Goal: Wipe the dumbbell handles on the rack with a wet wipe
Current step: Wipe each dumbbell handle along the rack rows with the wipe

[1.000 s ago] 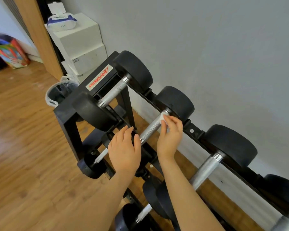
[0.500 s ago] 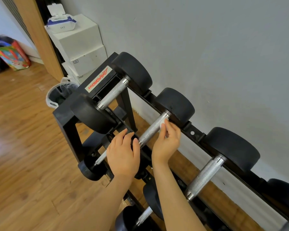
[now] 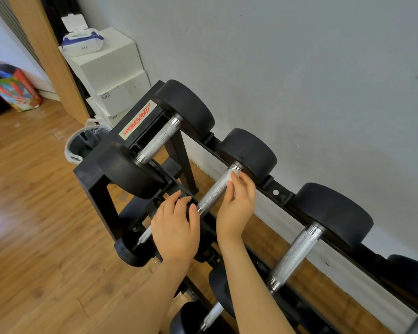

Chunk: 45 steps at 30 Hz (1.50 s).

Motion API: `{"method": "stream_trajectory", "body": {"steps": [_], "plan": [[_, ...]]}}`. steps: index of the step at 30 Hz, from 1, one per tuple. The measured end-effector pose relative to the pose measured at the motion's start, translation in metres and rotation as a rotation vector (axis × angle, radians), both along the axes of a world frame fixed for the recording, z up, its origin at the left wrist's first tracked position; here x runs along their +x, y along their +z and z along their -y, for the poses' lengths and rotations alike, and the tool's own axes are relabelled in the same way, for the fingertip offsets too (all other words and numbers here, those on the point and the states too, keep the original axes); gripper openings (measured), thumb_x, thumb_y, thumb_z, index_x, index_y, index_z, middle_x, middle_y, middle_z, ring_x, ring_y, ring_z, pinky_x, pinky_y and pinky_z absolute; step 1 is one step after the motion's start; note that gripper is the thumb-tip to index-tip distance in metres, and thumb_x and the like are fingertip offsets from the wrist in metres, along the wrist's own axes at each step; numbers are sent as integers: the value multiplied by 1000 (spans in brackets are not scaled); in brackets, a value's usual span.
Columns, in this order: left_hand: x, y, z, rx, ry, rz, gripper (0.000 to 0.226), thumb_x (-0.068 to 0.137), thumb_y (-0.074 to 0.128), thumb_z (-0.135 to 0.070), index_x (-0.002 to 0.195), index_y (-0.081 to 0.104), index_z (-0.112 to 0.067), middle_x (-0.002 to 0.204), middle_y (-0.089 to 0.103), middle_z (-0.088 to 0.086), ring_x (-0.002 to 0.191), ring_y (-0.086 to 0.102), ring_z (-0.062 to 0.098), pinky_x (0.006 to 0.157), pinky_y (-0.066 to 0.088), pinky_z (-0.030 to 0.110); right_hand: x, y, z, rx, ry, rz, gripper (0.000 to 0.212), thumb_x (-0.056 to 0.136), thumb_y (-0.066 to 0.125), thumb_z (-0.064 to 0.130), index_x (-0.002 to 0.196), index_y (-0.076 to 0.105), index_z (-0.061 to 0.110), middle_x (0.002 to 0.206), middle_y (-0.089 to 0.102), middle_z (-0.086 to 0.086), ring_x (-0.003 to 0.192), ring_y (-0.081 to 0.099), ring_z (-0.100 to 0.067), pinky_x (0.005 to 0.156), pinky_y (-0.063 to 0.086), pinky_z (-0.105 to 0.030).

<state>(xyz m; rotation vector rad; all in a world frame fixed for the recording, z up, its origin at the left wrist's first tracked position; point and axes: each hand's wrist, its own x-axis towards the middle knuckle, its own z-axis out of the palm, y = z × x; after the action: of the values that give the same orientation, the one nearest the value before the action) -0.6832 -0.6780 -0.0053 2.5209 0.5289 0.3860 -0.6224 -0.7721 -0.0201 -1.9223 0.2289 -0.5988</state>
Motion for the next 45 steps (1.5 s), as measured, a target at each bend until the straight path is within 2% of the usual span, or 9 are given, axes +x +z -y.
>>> {"method": "stream_trajectory", "body": {"steps": [4, 12, 20, 26, 32, 36, 38, 41, 45], "plan": [[0, 1, 0, -6, -5, -3, 51, 95, 31, -44, 115, 71, -20, 129, 64, 0, 123, 55, 22, 99, 43, 43, 3, 3, -1, -1, -21, -21, 28, 95, 57, 8, 122, 66, 6, 122, 59, -10, 110, 59, -20, 86, 58, -36], [0, 2, 0, -3, -9, -2, 50, 95, 32, -44, 112, 72, -20, 127, 65, -1, 121, 56, 21, 98, 43, 41, 6, 9, 4, -203, 29, -63, 33, 92, 61, 6, 125, 64, 4, 124, 57, -15, 113, 55, -24, 84, 58, -38], [-1, 4, -1, -15, -22, 16, 49, 95, 33, -43, 110, 73, -19, 126, 66, 1, 120, 57, 23, 98, 44, 43, -5, 15, 12, -663, 217, -102, 62, 72, 82, 4, 129, 59, 5, 128, 59, -17, 112, 56, -31, 79, 59, -41], [-4, 1, -9, -5, -118, 3, 50, 96, 33, -43, 116, 71, -16, 131, 62, 3, 122, 57, 26, 98, 47, 48, 14, 25, 49, -987, 439, 160, 64, 57, 88, 0, 117, 66, 1, 115, 66, -15, 92, 65, -30, 69, 54, -36], [-27, -8, -26, 36, -259, 42, 51, 98, 37, -43, 141, 52, -19, 148, 47, 7, 135, 44, 27, 107, 32, 41, 13, 15, 57, -915, 523, 156, 61, 68, 81, -6, 125, 60, -3, 118, 64, -17, 94, 63, -28, 76, 58, -35], [-29, -10, -28, 11, -249, 44, 52, 98, 37, -43, 144, 49, -20, 150, 45, 8, 135, 42, 27, 108, 29, 40, 24, 13, 59, -893, 434, 109, 51, 74, 77, -3, 123, 62, -3, 118, 65, -17, 96, 65, -28, 79, 59, -39], [-30, -9, -27, 13, -248, 31, 52, 98, 37, -43, 144, 49, -20, 150, 45, 8, 135, 42, 28, 108, 29, 40, 20, 10, 54, -866, 393, 68, 51, 77, 75, -1, 126, 60, -3, 120, 64, -17, 98, 64, -28, 82, 58, -36], [-31, -9, -27, 8, -255, 19, 53, 98, 36, -44, 144, 48, -21, 150, 45, 8, 136, 42, 27, 108, 29, 40, 6, 5, 48, -919, 437, 54, 55, 78, 76, 4, 129, 57, -1, 129, 60, -16, 94, 64, -25, 78, 57, -33], [-31, -8, -27, -3, -245, 10, 53, 98, 36, -44, 144, 48, -21, 150, 45, 7, 136, 42, 27, 108, 28, 40, 10, 7, 51, -925, 370, 2, 51, 90, 63, 19, 137, 50, 5, 138, 54, -11, 97, 63, -21, 75, 56, -31]]}}
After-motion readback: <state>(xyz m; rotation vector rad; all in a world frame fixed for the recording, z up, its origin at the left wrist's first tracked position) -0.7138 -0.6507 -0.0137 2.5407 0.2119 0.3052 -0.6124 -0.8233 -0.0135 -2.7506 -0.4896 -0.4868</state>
